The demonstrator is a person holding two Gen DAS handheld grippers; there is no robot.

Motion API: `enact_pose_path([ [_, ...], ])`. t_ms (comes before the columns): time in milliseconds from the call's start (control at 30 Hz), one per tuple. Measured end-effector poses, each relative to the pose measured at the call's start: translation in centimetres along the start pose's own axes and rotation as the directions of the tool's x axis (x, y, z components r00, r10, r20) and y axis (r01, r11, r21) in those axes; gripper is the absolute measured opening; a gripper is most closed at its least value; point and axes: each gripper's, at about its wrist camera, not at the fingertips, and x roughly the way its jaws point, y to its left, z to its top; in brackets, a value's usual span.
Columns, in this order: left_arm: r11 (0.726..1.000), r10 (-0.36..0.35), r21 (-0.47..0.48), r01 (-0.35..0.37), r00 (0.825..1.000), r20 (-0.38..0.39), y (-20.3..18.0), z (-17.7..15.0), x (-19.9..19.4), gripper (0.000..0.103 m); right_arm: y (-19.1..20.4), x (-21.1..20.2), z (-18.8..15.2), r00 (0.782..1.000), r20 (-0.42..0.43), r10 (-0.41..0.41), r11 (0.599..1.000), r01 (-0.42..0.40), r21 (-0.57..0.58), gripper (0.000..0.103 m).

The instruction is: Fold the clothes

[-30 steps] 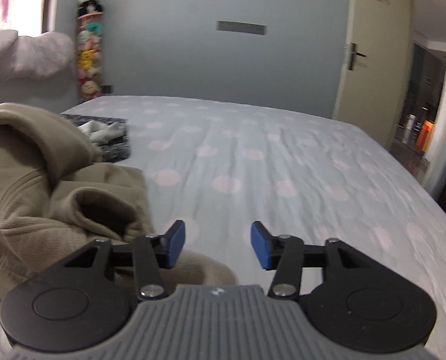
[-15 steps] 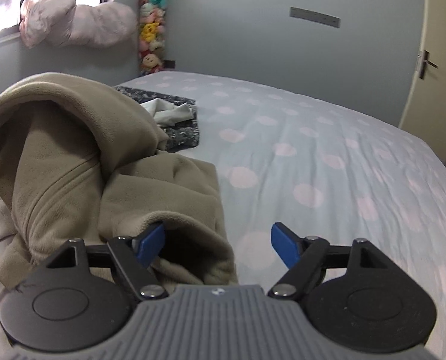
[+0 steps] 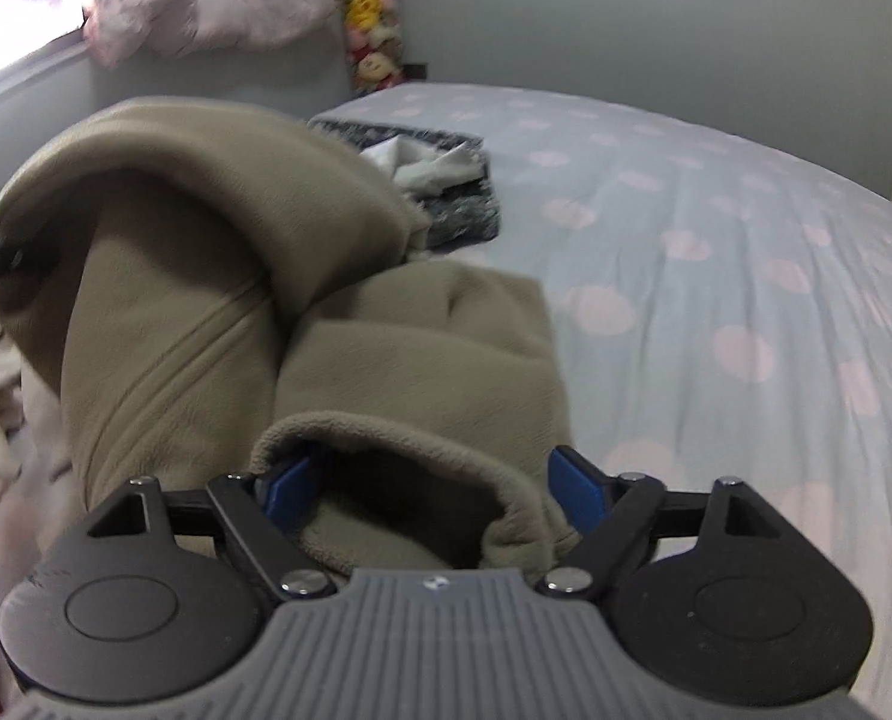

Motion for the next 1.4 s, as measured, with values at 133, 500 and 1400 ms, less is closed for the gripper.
enact_pose_path([
  [133,0.998,-0.035,-0.048,0.036,0.999,0.023,0.5,-0.3,-0.8,0.03,-0.2,-0.7,0.0,0.998,0.035,-0.053,0.999,0.053,0.006,0.009],
  [500,0.99,-0.111,-0.079,0.119,0.988,0.104,0.5,-0.5,-6.4,0.018,-6.7,-14.0,1.3,0.841,0.369,-0.395,0.917,0.34,0.209,0.006],
  [1400,0.99,-0.142,-0.015,0.142,0.962,-0.234,0.2,-10.8,-7.1,0.02,-23.7,-25.4,-14.2,0.698,-0.049,-0.715,0.544,0.599,0.588,0.015],
])
